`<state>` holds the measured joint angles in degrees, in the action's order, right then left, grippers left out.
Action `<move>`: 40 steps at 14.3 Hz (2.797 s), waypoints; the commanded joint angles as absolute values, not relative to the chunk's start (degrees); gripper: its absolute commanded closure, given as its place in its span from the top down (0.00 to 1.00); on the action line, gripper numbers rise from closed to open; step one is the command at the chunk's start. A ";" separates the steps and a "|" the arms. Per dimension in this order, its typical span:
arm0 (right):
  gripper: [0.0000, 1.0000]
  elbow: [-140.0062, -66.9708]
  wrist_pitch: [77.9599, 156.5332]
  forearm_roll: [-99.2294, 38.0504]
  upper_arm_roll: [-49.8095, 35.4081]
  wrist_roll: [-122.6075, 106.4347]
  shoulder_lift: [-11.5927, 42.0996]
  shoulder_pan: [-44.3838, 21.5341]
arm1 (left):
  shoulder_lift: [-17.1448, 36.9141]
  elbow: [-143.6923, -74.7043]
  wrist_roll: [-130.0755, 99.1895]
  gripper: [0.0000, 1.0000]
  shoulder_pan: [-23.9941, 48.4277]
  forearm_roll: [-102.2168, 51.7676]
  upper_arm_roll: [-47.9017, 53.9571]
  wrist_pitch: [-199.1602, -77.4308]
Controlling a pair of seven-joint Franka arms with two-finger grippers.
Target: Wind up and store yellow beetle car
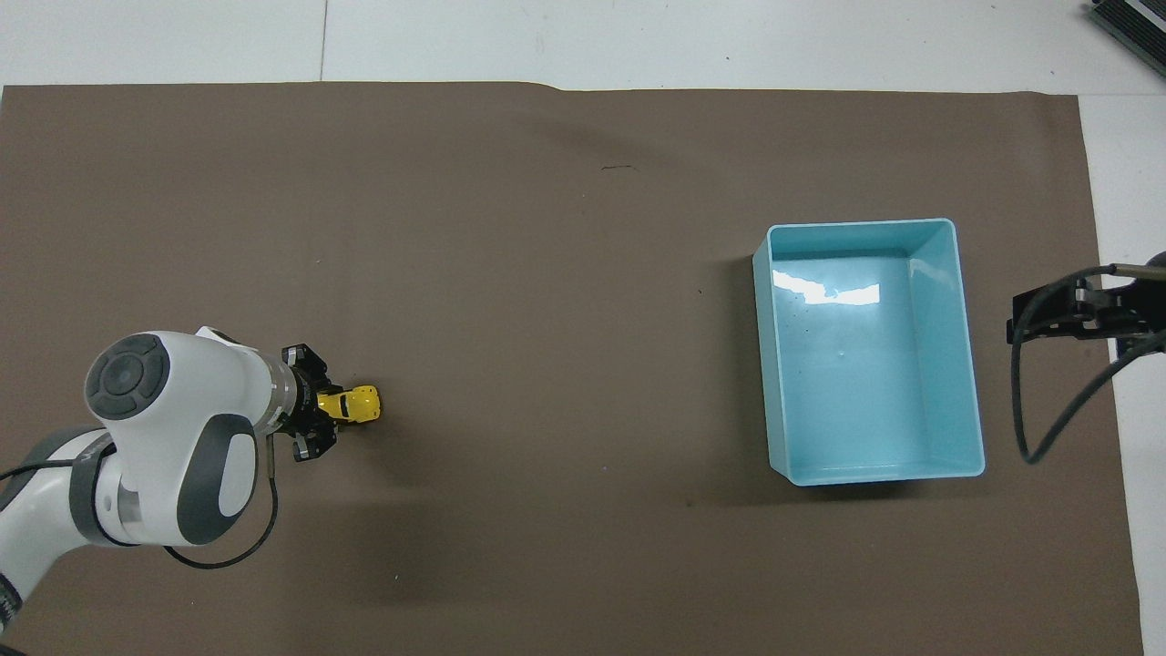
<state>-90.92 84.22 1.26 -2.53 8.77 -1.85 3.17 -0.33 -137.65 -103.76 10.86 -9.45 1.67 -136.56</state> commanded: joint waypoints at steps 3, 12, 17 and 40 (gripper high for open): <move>1.00 -92.20 84.55 0.44 -2.55 7.73 -3.16 3.78 | 0.97 -137.12 -100.98 1.00 7.29 -6.94 0.79 -136.86; 1.00 -92.20 84.55 0.44 -2.55 7.73 -3.16 3.78 | 0.61 -128.50 -100.90 1.00 7.47 -6.94 0.88 -124.45; 1.00 -92.20 84.81 0.97 -2.29 8.08 -2.99 4.13 | 0.79 -128.32 -100.55 1.00 7.65 -6.94 0.88 -124.80; 1.00 -98.35 102.30 0.35 -2.81 41.52 4.65 -5.44 | 0.18 -113.39 -88.81 1.00 7.12 -6.33 0.88 -116.73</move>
<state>-97.89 100.45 1.17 -2.62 33.64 3.94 -4.86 0.13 -116.95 -94.29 7.94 -7.21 0.73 -120.66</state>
